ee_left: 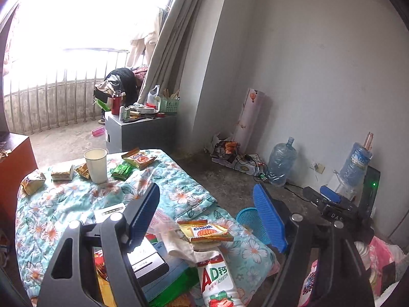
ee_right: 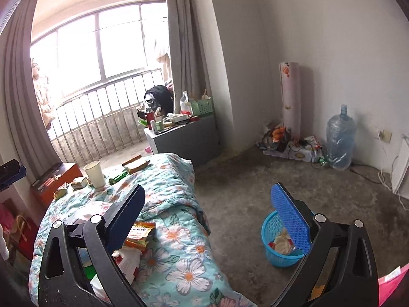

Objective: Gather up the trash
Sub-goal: 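Return both tools to the bed pile near the snack packet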

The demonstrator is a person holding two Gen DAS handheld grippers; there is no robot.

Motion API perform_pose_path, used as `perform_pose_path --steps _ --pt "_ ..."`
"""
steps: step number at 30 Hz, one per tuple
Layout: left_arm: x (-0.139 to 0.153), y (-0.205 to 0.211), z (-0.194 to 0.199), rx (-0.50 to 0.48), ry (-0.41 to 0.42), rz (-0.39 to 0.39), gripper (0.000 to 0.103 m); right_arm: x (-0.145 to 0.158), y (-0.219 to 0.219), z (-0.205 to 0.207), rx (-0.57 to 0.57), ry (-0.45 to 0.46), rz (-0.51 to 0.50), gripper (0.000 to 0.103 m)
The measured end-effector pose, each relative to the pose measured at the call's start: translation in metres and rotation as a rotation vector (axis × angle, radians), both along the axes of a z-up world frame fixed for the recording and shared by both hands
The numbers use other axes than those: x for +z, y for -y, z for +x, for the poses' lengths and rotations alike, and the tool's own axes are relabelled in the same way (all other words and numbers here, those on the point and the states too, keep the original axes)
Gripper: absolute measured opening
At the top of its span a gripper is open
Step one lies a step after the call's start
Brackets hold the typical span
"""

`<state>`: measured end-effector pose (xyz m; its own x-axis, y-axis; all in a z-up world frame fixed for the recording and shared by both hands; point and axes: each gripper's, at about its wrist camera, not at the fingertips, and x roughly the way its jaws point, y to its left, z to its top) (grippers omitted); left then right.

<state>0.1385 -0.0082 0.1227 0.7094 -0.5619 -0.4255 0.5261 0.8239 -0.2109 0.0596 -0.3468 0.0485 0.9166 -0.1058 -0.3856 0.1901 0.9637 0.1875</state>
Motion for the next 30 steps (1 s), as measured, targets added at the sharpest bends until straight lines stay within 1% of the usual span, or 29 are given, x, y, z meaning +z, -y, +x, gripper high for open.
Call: perform_pose_path --steps 5,6,8,11,13,18,23,27,29,30 --pt "-0.005 -0.01 -0.011 0.027 0.027 0.028 0.074 0.006 -0.015 0.0 0.09 0.014 0.007 0.095" --pt "-0.006 -0.012 -0.013 0.032 0.027 0.029 0.074 0.006 -0.02 -0.001 0.096 0.009 0.007 0.095" --pt "-0.01 -0.019 -0.015 0.045 0.018 0.022 0.074 0.004 -0.015 -0.002 0.103 -0.005 0.03 0.095" --pt "-0.016 -0.03 -0.016 0.07 0.0 0.012 0.074 -0.006 0.0 -0.002 0.124 -0.045 0.11 0.095" --pt "-0.021 -0.036 -0.019 0.087 -0.01 0.014 0.074 -0.014 0.009 -0.001 0.155 -0.072 0.188 0.095" --pt "-0.035 -0.052 -0.021 0.111 -0.044 0.01 0.074 -0.033 0.01 0.008 0.247 -0.131 0.373 0.095" --pt "-0.048 -0.056 -0.02 0.109 -0.061 0.017 0.074 -0.046 -0.002 0.019 0.304 -0.183 0.454 0.094" --pt "-0.054 -0.051 -0.008 0.075 -0.078 0.033 0.074 -0.06 -0.004 0.034 0.34 -0.23 0.555 0.094" --pt "-0.056 -0.041 0.001 0.037 -0.077 0.072 0.074 -0.067 -0.005 0.042 0.351 -0.25 0.6 0.093" --pt "-0.057 -0.035 0.006 0.02 -0.071 0.107 0.074 -0.07 -0.005 0.046 0.357 -0.26 0.62 0.093"
